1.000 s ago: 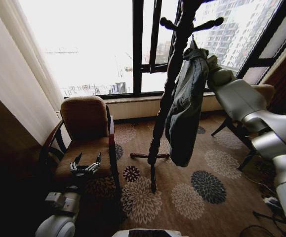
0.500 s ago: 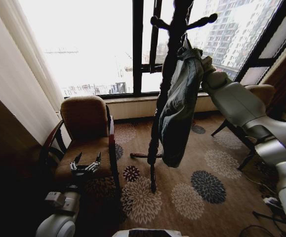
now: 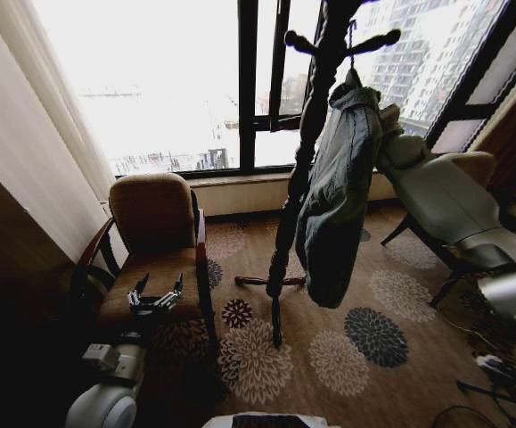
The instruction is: Pick up the clothes from the bed and hang them on the clothes hanger.
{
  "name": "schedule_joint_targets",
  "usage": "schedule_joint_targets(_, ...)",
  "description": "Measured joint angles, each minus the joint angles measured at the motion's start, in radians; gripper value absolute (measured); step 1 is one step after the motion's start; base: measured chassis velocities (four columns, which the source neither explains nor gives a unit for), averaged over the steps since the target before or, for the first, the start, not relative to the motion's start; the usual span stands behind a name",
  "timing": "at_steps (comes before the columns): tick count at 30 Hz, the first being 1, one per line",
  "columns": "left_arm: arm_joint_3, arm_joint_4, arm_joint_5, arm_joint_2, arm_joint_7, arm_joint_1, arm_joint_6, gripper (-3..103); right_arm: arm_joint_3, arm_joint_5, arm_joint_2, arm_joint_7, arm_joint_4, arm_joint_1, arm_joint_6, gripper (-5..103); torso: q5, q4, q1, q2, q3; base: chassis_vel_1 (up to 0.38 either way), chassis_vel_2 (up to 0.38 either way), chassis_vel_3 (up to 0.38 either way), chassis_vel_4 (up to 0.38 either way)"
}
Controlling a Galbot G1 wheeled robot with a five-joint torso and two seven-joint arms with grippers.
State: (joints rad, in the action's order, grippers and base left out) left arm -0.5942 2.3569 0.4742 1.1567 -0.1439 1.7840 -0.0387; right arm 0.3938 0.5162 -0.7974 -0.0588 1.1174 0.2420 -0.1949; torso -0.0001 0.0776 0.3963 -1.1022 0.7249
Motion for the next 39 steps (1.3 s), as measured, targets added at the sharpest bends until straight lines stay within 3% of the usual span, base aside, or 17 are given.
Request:
schedule_joint_targets(22, 0.006, 0.015, -0.011, -0.002, -0.003, 0.014, 0.001, 100, -0.163, 0.008, 0.138, -0.053, 0.201, -0.241, 0.048, 10, -0.0005, 0.0, 0.0, 0.0, 0.0, 0.0, 0.0, 0.0, 0.0)
schedule_joint_targets(24, 0.007, 0.017, -0.011, -0.003, -0.004, 0.013, 0.002, 100, -0.164, 0.009, 0.145, -0.051, 0.209, -0.244, 0.05, 19, -0.0002, 0.0, 0.0, 0.0, 0.0, 0.0, 0.0, 0.0, 0.0)
schedule_joint_targets(26, 0.008, 0.017, -0.011, -0.004, -0.004, 0.012, 0.003, 100, -0.164, 0.011, 0.147, -0.052, 0.21, -0.244, 0.05, 19, -0.0002, -0.0002, 0.0, 0.0, 0.0, 0.0, 0.0, 0.0, 0.0)
schedule_joint_targets(32, 0.012, 0.017, -0.012, -0.004, -0.006, 0.01, 0.004, 100, -0.155, 0.015, 0.155, -0.049, 0.216, -0.241, 0.053, 47, -0.0001, 0.0001, 0.0, 0.0, 0.0, 0.0, 0.0, 0.0, 0.0)
schedule_joint_targets(35, 0.012, 0.016, -0.013, -0.004, -0.006, 0.011, 0.004, 100, -0.148, 0.016, 0.162, -0.046, 0.222, -0.238, 0.053, 52, 0.0, 0.0, 0.0, 0.0, 0.0, 0.0, 0.0, 0.0, 0.0)
schedule_joint_targets(38, 0.012, 0.016, -0.012, -0.009, -0.006, 0.009, 0.004, 100, -0.149, 0.023, 0.169, -0.05, 0.24, -0.241, 0.057, 68, 0.0002, 0.0003, 0.0, 0.0, 0.0, 0.0, 0.0, 0.0, 0.0)
schedule_joint_targets(39, 0.012, 0.016, -0.012, -0.009, -0.006, 0.009, 0.004, 100, -0.149, 0.023, 0.169, -0.05, 0.24, -0.241, 0.057, 68, 0.0002, 0.0003, 0.0, 0.0, 0.0, 0.0, 0.0, 0.0, 0.0)
